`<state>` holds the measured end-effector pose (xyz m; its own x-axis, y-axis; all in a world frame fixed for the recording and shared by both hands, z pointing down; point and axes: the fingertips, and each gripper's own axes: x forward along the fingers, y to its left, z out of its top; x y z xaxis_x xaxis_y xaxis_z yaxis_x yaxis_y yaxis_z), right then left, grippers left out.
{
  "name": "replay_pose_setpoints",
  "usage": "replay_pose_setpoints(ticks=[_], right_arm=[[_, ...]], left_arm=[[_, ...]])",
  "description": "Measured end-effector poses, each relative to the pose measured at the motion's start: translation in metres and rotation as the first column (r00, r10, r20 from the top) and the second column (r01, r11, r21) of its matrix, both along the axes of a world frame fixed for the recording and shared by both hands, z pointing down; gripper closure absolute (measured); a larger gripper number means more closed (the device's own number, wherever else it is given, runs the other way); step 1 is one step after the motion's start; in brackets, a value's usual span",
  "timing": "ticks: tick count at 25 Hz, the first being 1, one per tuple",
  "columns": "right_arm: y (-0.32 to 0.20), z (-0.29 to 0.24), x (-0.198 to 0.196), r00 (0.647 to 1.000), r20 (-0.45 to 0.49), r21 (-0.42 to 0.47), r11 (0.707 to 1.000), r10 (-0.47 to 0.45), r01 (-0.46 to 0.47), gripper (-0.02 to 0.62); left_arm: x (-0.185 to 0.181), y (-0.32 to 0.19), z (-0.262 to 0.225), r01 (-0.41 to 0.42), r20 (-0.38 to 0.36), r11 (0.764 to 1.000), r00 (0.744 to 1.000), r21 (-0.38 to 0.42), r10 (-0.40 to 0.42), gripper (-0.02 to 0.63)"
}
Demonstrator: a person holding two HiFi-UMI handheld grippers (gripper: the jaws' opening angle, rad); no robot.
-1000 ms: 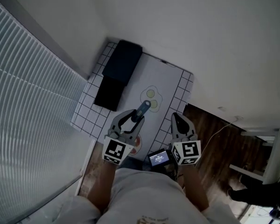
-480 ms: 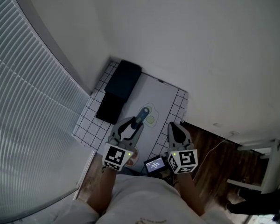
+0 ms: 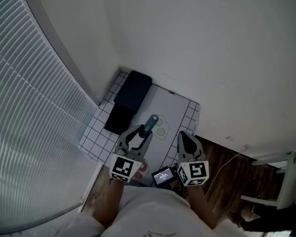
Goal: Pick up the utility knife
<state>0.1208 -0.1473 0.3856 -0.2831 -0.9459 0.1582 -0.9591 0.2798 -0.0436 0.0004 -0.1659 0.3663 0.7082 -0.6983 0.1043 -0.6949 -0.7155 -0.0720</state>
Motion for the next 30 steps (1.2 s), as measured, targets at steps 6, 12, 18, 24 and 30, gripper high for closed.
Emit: replay_pose_setpoints(ticks=[6, 12, 18, 24, 30], right_arm=[[-0.002, -0.01, 0.002, 1.0, 0.001, 0.028, 1.0, 0.003, -0.003, 0.589], [0.002, -0.017, 0.002, 1.0, -0.002, 0.046, 0.999, 0.002, -0.002, 0.589], [0.005, -0.025, 0.006, 1.0, -0.001, 0.077, 0.997, 0.012, -0.012, 0.589], [0.008, -0.019, 0.004, 1.0, -0.009, 0.061, 0.998, 0.011, -0.01, 0.589], [0.009, -0.014, 0.003, 1.0, 0.001, 0.048, 0.999, 0.002, -0.002, 0.589]], left_arm=[[-0.002, 0.0, -0.007, 0.0, 0.01, 1.0, 1.0, 0.024, -0.001, 0.462], [-0.006, -0.002, -0.011, 0.023, 0.012, 0.999, 1.0, 0.027, -0.024, 0.462], [-0.008, -0.003, -0.014, 0.04, 0.016, 0.999, 0.999, 0.022, -0.04, 0.462], [-0.012, -0.001, -0.008, 0.051, 0.029, 0.999, 0.998, -0.003, -0.051, 0.462], [-0.012, 0.001, -0.004, 0.04, 0.034, 0.999, 0.999, -0.013, -0.04, 0.462]])
